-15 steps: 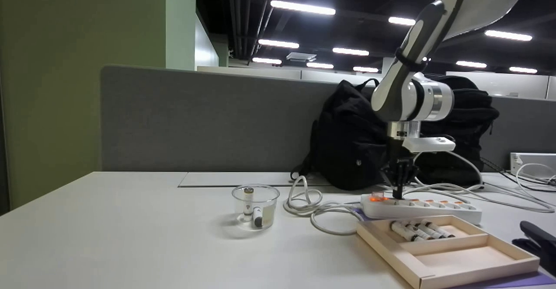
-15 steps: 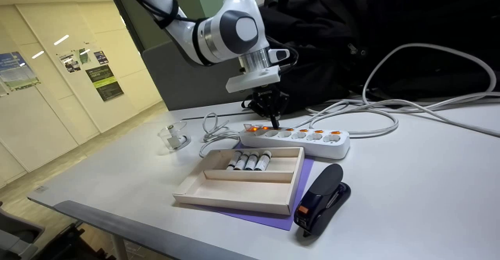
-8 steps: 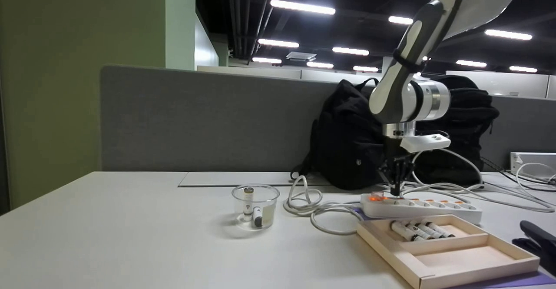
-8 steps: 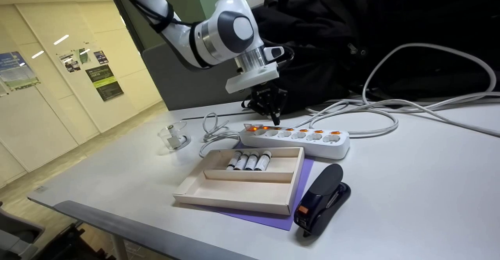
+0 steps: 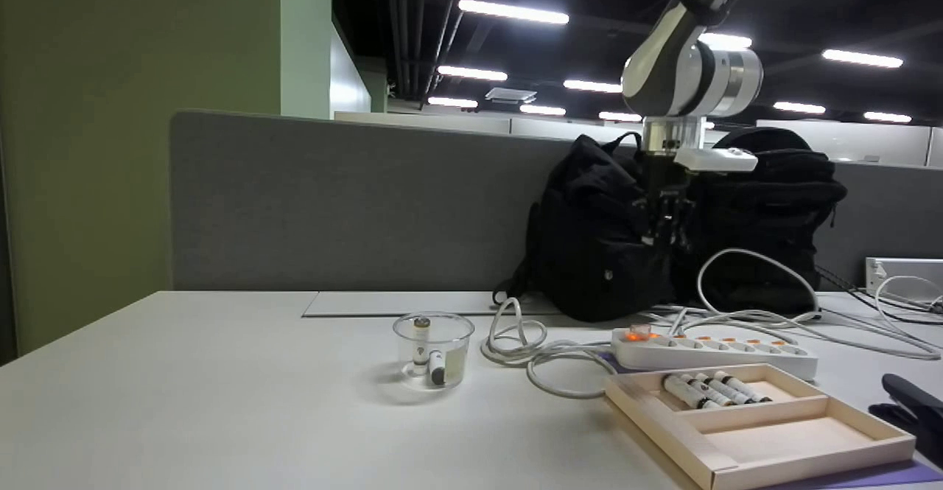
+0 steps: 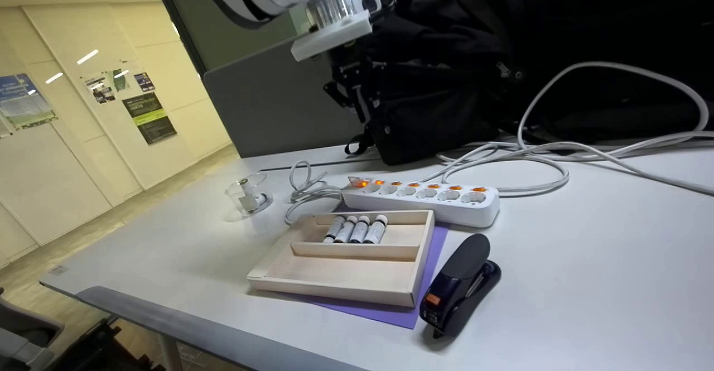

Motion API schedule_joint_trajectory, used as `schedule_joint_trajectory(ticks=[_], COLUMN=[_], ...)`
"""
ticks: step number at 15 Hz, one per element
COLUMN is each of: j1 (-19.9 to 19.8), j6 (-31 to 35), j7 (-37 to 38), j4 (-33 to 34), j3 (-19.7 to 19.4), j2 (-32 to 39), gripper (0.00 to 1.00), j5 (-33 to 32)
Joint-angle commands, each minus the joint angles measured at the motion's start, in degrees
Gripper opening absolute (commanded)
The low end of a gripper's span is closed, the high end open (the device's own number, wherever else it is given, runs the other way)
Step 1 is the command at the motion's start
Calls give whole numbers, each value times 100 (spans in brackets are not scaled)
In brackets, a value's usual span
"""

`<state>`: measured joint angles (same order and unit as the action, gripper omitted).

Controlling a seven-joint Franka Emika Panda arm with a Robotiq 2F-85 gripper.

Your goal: Move the bottle from the table to the top compartment of the box then turn off the fifth switch from the right

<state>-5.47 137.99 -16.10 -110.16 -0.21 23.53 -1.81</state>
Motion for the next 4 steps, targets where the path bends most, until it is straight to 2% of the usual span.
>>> schedule_joint_trajectory(ticks=[1, 2, 3, 4], j1=[-106, -91, -51, -64], j6=[-872, -1104, -745, -913], j7=[-182, -140, -131, -149], j4=[68, 93, 29, 32], j3=[-20, -96, -45, -78], j2=[-553, -655, -493, -607], gripper=[61, 67, 50, 56], j5=[74, -25, 48, 45])
